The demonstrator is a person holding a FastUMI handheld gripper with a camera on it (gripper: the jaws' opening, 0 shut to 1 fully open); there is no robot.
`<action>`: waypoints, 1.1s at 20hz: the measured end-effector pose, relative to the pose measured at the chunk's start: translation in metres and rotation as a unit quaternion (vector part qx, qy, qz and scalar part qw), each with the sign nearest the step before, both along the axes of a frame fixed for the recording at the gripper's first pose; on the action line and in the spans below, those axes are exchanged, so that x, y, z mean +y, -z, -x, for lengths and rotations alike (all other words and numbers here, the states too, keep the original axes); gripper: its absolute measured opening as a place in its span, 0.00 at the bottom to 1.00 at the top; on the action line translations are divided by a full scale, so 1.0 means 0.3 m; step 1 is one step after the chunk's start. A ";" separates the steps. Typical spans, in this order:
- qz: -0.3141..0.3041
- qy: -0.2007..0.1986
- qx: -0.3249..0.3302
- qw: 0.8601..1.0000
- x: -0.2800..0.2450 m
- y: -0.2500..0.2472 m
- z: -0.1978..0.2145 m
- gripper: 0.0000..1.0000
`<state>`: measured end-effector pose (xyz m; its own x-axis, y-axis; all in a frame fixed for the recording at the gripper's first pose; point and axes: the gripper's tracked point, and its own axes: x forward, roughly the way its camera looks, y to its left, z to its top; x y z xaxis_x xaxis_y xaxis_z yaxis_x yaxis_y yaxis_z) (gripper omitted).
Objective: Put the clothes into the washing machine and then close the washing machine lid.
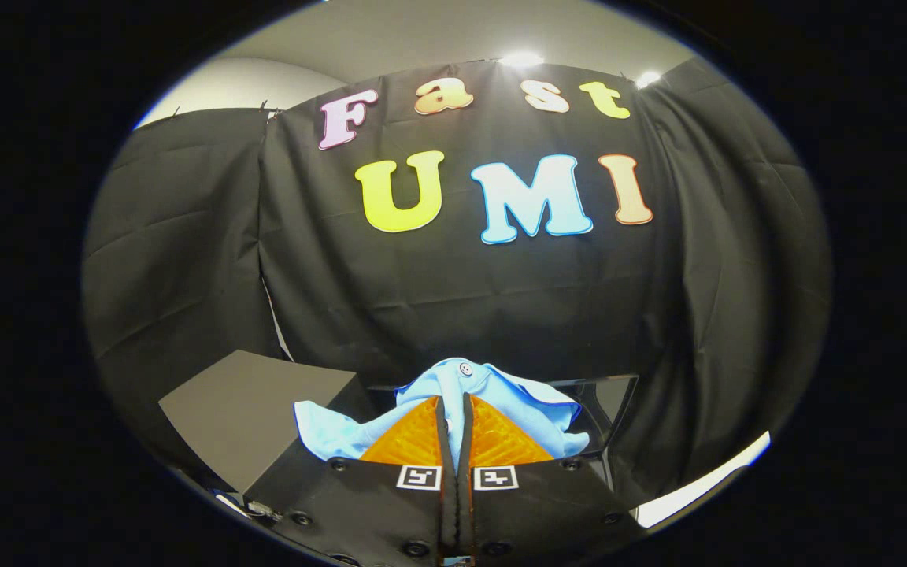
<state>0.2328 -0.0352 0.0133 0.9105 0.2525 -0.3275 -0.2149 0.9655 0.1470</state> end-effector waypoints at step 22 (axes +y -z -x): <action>0.034 -0.001 0.083 0.996 -0.013 0.553 0.008 0.11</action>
